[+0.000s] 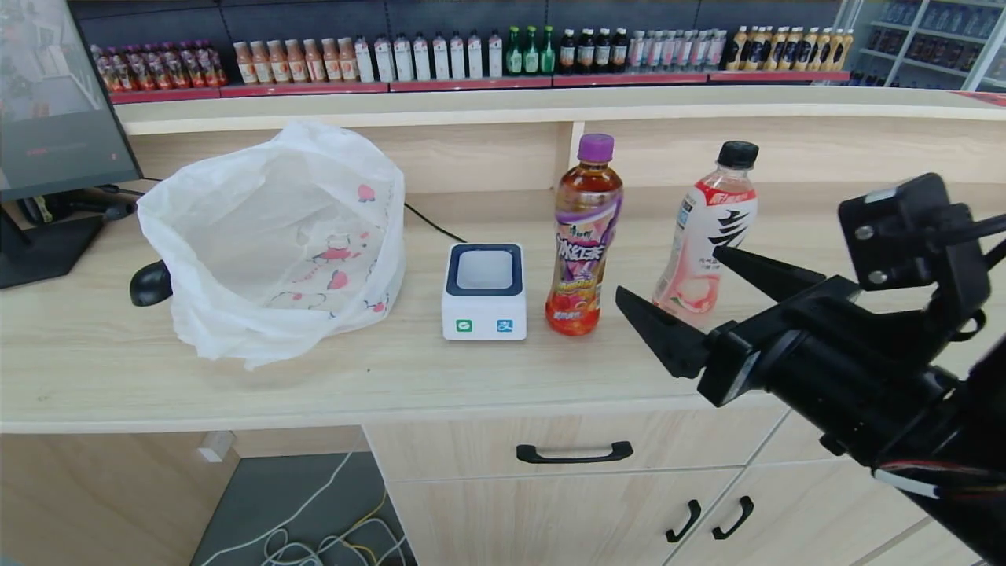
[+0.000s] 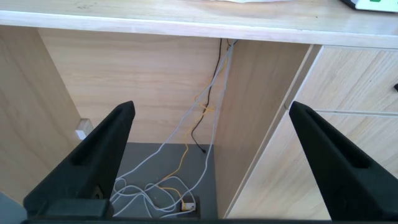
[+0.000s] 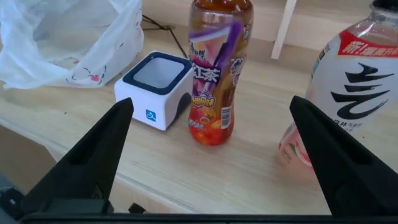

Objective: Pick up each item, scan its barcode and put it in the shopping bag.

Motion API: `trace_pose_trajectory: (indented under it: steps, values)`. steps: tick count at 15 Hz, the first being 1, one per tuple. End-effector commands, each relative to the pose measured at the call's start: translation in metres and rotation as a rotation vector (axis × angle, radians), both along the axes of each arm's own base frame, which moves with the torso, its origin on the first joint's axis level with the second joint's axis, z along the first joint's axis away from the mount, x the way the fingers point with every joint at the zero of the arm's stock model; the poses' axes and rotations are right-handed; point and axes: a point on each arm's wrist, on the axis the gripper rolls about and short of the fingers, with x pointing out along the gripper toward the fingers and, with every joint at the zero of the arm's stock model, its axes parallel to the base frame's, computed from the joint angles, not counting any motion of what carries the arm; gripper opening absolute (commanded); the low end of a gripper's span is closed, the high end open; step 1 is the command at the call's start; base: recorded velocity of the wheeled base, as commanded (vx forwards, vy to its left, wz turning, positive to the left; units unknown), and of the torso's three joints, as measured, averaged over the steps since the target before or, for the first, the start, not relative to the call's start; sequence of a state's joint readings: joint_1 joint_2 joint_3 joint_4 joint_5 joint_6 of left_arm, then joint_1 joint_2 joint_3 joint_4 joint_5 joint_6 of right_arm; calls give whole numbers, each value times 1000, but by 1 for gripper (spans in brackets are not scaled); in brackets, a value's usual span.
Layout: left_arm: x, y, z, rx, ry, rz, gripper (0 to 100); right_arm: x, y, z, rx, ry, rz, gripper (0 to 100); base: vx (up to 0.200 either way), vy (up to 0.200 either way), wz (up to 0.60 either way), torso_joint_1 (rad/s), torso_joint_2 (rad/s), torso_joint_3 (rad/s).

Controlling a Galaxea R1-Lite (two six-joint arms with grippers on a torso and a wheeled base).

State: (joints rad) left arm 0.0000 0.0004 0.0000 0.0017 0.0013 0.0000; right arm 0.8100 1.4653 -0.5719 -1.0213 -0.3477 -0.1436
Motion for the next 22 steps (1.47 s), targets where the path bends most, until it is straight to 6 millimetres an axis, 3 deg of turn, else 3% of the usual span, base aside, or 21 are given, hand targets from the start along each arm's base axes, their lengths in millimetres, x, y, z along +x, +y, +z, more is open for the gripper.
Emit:
trace_pose_trajectory:
  steps: [1,4,8,11,15,22]
  values:
    - [0,0,0,0,-1,0,100,11,16,-17,-39,42,-13,100,0,0,0,0,0,0]
    - [0,0,0,0,-1,0,100,23,28,-29,-10,24,-75,100,0,0,0,0,0,0]
    - [0,0,0,0,-1,0,100,44,74,-43,143,-69,-142,100,0,0,0,0,0,0]
    - [0,0,0,0,-1,0,100,50,66,-52,96,-76,-199,100,0,0,0,0,0,0]
    - [0,0,0,-2,-1,-1,100,63,58,-49,91,-90,-243,100,0,0,0,0,0,0]
    - [0,0,0,0,-1,0,100,65,58,-47,79,-100,-257,100,0,0,0,0,0,0]
